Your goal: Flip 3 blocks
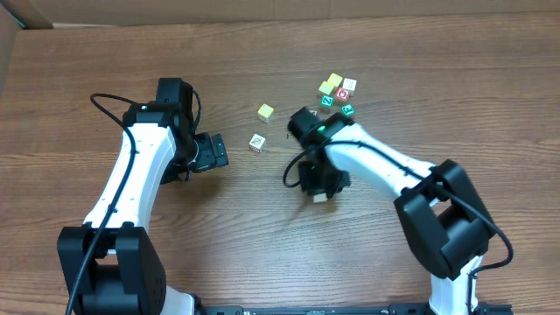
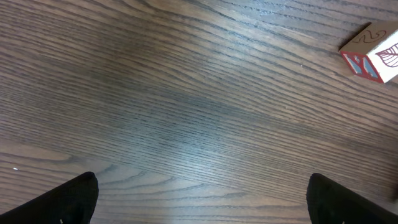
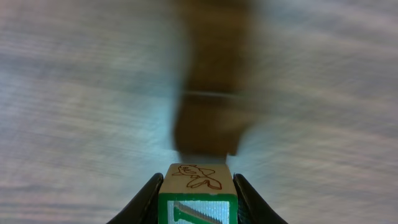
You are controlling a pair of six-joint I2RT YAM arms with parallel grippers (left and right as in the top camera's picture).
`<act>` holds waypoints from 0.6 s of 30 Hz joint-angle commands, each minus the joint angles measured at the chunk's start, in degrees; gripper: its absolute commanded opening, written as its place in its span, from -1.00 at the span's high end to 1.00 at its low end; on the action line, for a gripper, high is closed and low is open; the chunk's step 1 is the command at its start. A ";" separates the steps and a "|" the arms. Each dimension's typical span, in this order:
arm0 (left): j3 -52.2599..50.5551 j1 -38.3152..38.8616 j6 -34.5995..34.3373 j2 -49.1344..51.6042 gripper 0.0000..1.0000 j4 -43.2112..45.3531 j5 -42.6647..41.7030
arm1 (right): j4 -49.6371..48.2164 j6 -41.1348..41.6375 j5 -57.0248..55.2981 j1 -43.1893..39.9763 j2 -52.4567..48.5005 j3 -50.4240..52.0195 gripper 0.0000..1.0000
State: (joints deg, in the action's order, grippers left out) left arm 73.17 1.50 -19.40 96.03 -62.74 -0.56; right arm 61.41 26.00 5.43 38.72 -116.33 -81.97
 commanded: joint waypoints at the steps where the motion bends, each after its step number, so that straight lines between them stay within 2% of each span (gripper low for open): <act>1: 0.81 -0.04 -0.79 0.20 -1.00 0.13 0.79 | -0.02 4.87 0.68 3.37 0.28 -1.25 0.58; 9: 0.81 -0.02 -0.79 0.20 -1.00 0.13 0.76 | -1.73 8.76 0.63 5.05 0.28 -0.04 0.55; 10: 0.81 -0.04 -0.79 0.20 -1.00 0.13 0.79 | -1.66 8.76 0.63 5.05 0.28 -0.04 0.39; 12: 0.81 -0.04 -0.79 0.20 -1.00 0.13 0.79 | -1.53 8.76 0.66 5.05 0.28 -0.04 -0.24; 13: 0.81 -0.04 -0.79 0.20 -0.99 0.13 0.79 | -1.53 8.72 0.63 5.03 0.28 -0.04 -0.43; 15: 0.81 -0.02 -0.79 0.20 -1.00 0.13 0.76 | -1.53 8.72 0.63 4.98 0.28 -0.04 -0.52; 18: 0.81 -0.04 -0.79 0.20 -0.99 0.13 0.76 | -1.55 8.68 0.63 4.92 0.28 -0.04 -0.52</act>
State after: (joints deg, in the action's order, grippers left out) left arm 73.17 1.50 -19.40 96.03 -62.74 -0.56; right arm 60.01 34.13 6.00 43.90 -116.33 -81.95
